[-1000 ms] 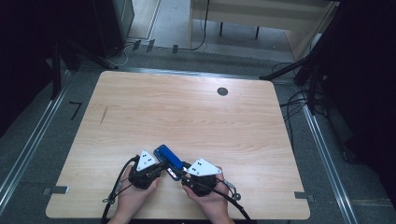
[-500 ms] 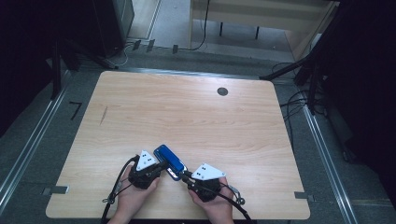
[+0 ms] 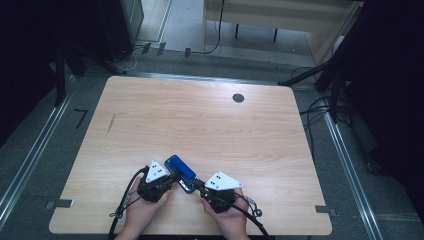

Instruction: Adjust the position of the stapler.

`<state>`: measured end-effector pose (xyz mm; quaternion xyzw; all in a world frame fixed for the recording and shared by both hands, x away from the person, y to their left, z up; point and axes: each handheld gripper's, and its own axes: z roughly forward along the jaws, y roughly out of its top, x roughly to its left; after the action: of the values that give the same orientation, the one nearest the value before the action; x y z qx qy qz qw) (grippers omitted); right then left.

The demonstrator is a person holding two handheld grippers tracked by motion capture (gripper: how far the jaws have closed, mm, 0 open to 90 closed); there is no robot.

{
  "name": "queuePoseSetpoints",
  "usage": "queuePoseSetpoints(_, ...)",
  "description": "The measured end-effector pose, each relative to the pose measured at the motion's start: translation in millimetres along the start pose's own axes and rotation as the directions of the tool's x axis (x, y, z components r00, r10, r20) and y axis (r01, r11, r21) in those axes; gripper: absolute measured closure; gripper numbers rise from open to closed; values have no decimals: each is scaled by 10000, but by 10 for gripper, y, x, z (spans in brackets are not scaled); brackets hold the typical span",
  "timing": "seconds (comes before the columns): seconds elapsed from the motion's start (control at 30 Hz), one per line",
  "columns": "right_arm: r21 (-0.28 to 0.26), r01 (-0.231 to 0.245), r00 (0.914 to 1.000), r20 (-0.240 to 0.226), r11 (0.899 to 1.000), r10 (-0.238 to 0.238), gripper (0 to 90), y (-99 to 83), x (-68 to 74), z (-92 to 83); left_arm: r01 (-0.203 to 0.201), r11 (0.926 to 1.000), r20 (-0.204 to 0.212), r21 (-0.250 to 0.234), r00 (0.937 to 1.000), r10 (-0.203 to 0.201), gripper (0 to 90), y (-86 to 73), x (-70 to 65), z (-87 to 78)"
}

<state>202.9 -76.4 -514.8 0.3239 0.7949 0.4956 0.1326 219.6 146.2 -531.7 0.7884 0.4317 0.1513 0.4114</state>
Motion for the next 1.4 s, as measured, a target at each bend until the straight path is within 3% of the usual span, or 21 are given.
queuePoseSetpoints(0.37, -690, 196, 9997, 157, 9974, -185, 900, 224, 35, 8, 47, 10000, 103, 14, 9999, -47, 900, 1, 14, 0)
queuePoseSetpoints(0.67, -939, 282, 9994, 238, 9952, -261, 900, 341, 46, 47, 90, 10000, 125, -2, 9999, -90, 900, 1, 20, 1)
queuePoseSetpoints(1.4, -1012, 595, 9980, 249, 9931, -572, 900, 567, 35, 157, 1, 10000, 22, -39, 10000, -1, 900, 1, 7, 4)
